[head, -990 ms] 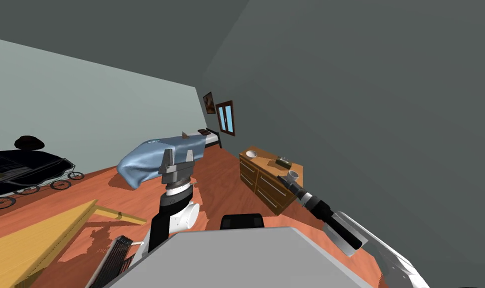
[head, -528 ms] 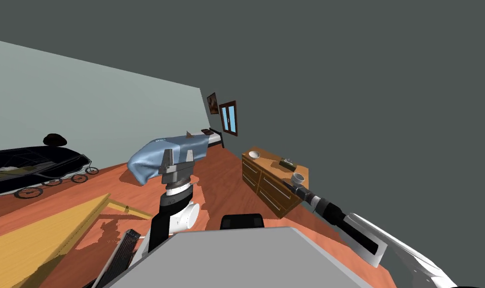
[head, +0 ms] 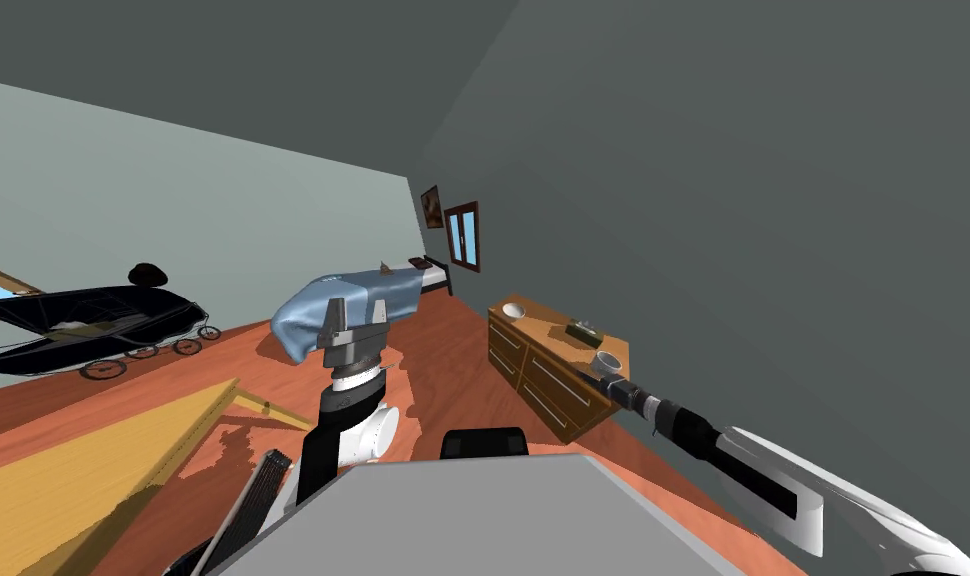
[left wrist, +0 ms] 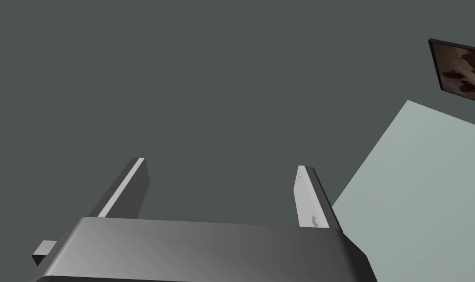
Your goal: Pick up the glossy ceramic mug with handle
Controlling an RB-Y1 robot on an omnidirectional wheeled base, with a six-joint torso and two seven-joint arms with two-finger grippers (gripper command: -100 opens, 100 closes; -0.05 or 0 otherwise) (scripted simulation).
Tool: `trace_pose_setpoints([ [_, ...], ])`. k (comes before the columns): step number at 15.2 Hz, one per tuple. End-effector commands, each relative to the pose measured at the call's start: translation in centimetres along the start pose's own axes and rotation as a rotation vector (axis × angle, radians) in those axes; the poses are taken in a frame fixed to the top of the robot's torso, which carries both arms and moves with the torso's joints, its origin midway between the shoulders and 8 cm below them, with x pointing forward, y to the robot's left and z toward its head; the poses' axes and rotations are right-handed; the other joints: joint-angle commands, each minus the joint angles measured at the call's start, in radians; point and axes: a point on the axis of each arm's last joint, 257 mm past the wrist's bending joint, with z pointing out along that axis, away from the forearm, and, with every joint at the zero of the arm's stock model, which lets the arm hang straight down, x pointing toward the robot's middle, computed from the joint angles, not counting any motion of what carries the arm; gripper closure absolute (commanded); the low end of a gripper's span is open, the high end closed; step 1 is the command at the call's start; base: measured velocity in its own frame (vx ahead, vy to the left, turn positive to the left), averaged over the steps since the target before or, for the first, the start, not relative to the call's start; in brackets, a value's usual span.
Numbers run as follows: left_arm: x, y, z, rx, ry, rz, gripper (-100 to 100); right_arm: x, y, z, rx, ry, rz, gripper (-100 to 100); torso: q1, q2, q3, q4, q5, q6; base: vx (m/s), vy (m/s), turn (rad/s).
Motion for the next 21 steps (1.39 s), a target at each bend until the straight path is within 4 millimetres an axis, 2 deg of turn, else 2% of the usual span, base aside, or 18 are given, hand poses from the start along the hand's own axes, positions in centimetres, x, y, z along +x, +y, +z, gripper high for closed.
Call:
trace_pose_setpoints([
  [1,0.0,0.0,0.0,0.000,0.000,0.000,0,0.6,-1.4,-0.6,0.017,0.042,-0.038,-100,0.000,0.000,0.000,0.000,0.000,0.000,0.037,0.012,0.094],
  [2,0.0,0.0,0.0,0.000,0.000,0.000,0,1.7,-3.0,-1.6,0.041,0.089,-0.066,-100,0.000,0.000,0.000,0.000,0.000,0.000,0.051,0.013,0.129],
  [3,0.0,0.0,0.0,0.000,0.000,0.000,0,1.4,-3.2,-1.6,0.039,0.097,-0.081,-100,0.000,-0.001,-0.001,0.000,0.000,0.000,0.052,0.011,0.102],
  [4,0.0,0.0,0.0,0.000,0.000,0.000,0,2.6,-4.6,-2.7,0.062,0.142,-0.104,-100,0.000,-0.002,-0.001,0.000,0.000,0.000,0.055,0.011,0.113],
  [6,0.0,0.0,0.0,0.000,0.000,0.000,0,2.2,-4.8,-2.8,0.060,0.151,-0.122,-100,0.000,-0.002,-0.001,0.000,0.000,0.000,0.045,-0.001,0.062],
  [7,0.0,0.0,0.0,0.000,0.000,0.000,0,3.1,-6.3,-4.0,0.079,0.202,-0.154,-100,-0.001,-0.001,-0.001,0.000,0.000,0.000,0.046,-0.002,0.080],
  [8,0.0,0.0,0.0,0.000,0.000,0.000,0,3.0,-6.4,-4.0,0.079,0.205,-0.160,-100,-0.001,-0.001,-0.001,0.000,0.000,0.000,0.051,-0.002,0.094],
  [9,0.0,0.0,0.0,0.000,0.000,0.000,0,3.9,-7.8,-5.2,0.096,0.256,-0.188,-100,-0.001,-0.002,-0.001,0.000,0.000,0.000,0.058,0.002,0.129],
  [10,0.0,0.0,0.0,0.000,0.000,0.000,0,3.7,-7.9,-5.2,0.095,0.259,-0.196,-100,-0.001,-0.002,-0.001,0.000,0.000,0.000,0.063,-0.005,0.107],
  [11,0.0,0.0,0.0,0.000,0.000,0.000,0,4.6,-9.2,-6.5,0.109,0.311,-0.224,-100,-0.001,-0.003,-0.001,-0.001,0.000,0.000,0.075,-0.004,0.123],
  [12,0.0,0.0,0.0,0.000,0.000,0.000,0,4.5,-9.2,-6.6,0.109,0.313,-0.228,-100,-0.001,-0.003,-0.002,-0.001,0.000,0.000,0.071,-0.006,0.092],
  [13,0.0,0.0,0.0,0.000,0.000,0.000,0,5.3,-10.4,-7.9,0.120,0.366,-0.256,-100,-0.001,-0.003,-0.002,-0.001,-0.001,0.000,0.078,-0.007,0.114],
  [14,0.0,0.0,0.0,0.000,0.000,0.000,0,5.3,-10.4,-7.9,0.120,0.366,-0.256,-100,-0.001,-0.004,-0.002,-0.001,-0.001,0.000,0.081,-0.014,0.099],
  [15,0.0,0.0,0.0,0.000,0.000,0.000,0,6.2,-11.4,-9.3,0.128,0.419,-0.280,-100,-0.001,-0.004,-0.002,-0.001,-0.001,0.000,0.086,-0.016,0.136],
  [16,0.0,0.0,0.0,0.000,0.000,0.000,0,6.2,-11.4,-9.3,0.128,0.419,-0.280,-100,-0.002,-0.004,-0.002,-0.001,-0.001,0.000,0.076,-0.011,0.106],
  [17,0.0,0.0,0.0,0.000,0.000,0.000,0,7.1,-12.3,-10.7,0.134,0.471,-0.300,-100,-0.001,-0.004,-0.002,-0.001,-0.001,0.000,0.070,-0.010,0.104],
  [18,0.0,0.0,0.0,0.000,0.000,0.000,0,7.1,-12.3,-10.7,0.134,0.471,-0.300,-100,-0.001,-0.004,-0.002,-0.001,0.000,0.000,0.070,-0.017,0.081],
  [21,0.0,0.0,0.0,0.000,0.000,0.000,0,10.4,-13.9,-15.2,0.136,0.620,-0.334,-100,-0.001,-0.005,-0.003,-0.001,0.000,-0.001,0.108,-0.006,0.176],
])
